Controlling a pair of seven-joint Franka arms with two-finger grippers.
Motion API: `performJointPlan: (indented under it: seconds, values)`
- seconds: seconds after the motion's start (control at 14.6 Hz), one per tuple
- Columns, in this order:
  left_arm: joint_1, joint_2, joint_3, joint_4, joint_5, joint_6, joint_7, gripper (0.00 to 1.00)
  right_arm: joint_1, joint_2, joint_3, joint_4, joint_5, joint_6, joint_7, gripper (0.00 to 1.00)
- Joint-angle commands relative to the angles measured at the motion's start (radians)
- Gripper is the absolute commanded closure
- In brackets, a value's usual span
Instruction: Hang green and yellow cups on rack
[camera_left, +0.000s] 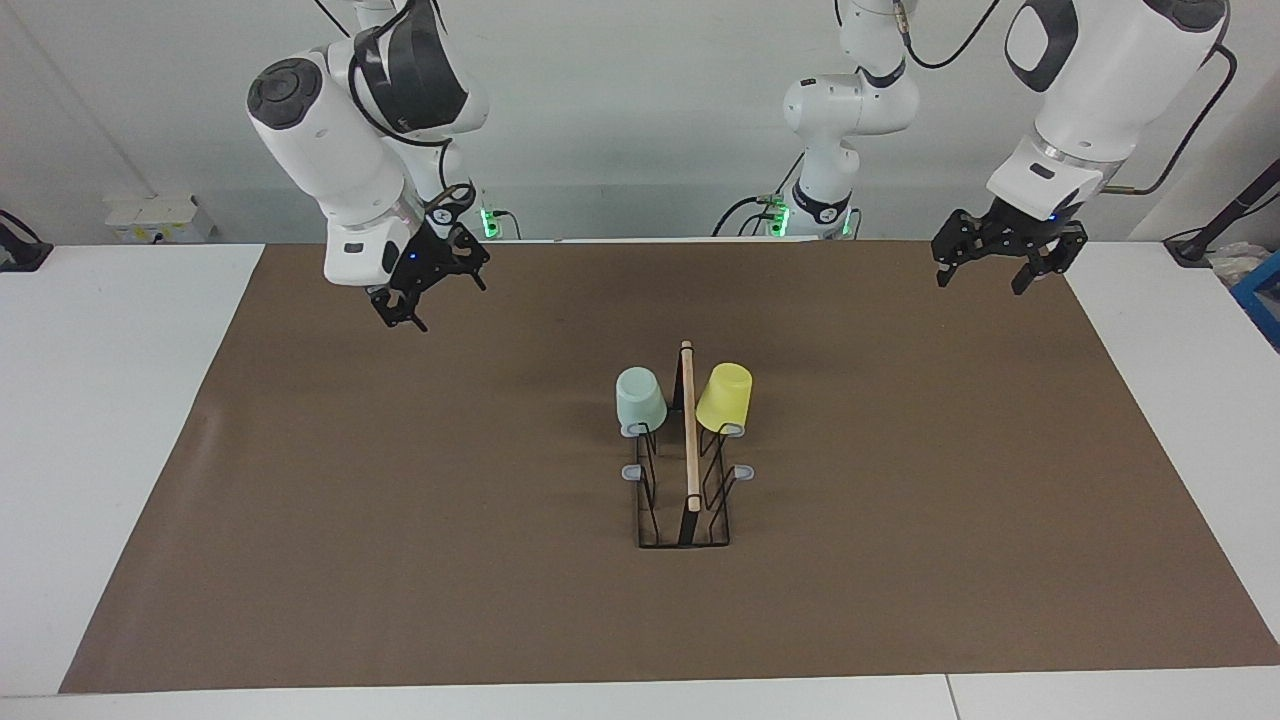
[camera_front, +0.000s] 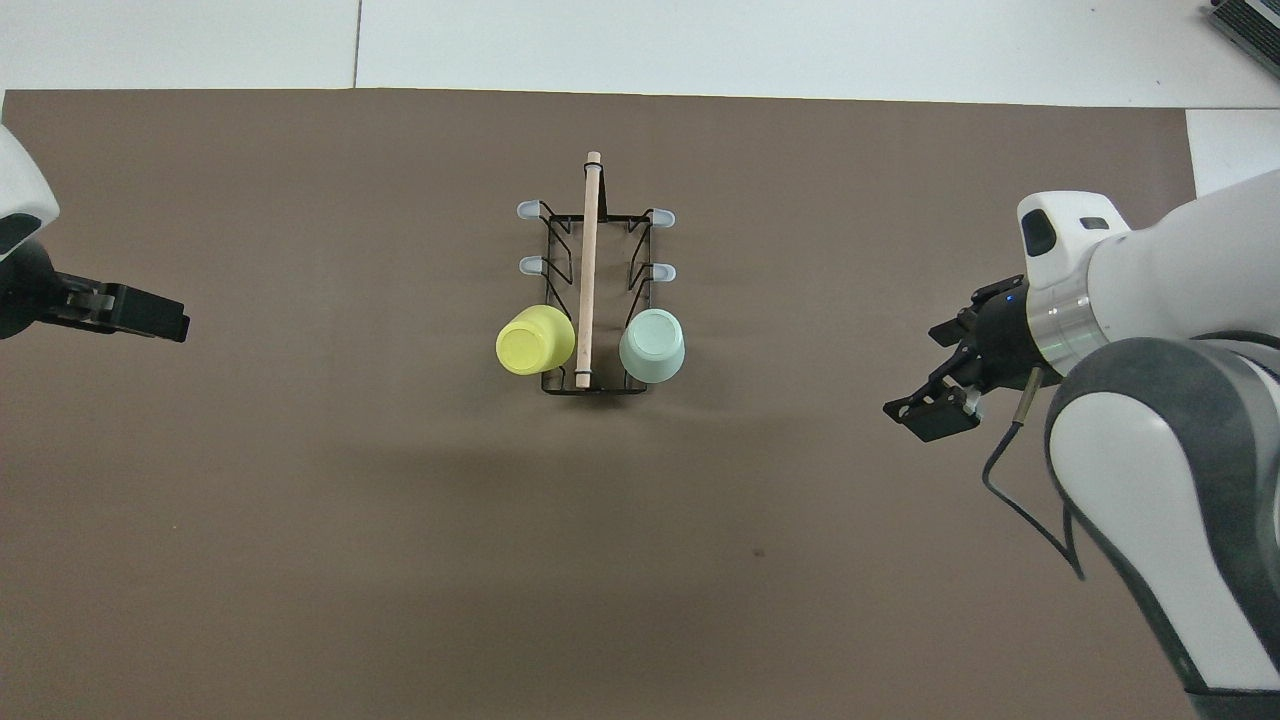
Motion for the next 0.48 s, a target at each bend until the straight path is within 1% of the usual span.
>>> performJointPlan:
  seconds: [0.0, 0.14, 0.21, 0.41]
  values:
    - [-0.017, -0.03, 0.027, -0.023, 0.013, -0.009, -0.011, 0.0, -0.015, -0.018, -0.004, -0.011, -0.026, -0.014, 0.101, 0.0]
    - [-0.08, -0.029, 0.102, -0.021, 0.013, -0.011, -0.011, 0.0, -0.033, -0.02, -0.01, -0.02, -0.026, 0.02, 0.102, 0.0]
    - [-0.077, -0.029, 0.107, -0.021, 0.011, -0.015, -0.008, 0.0, -0.047, -0.013, -0.014, -0.011, -0.026, 0.029, 0.092, 0.0]
    - [-0.074, -0.024, 0.112, -0.018, 0.011, -0.012, -0.006, 0.0, -0.04, -0.018, -0.025, -0.013, -0.049, 0.02, 0.111, 0.0]
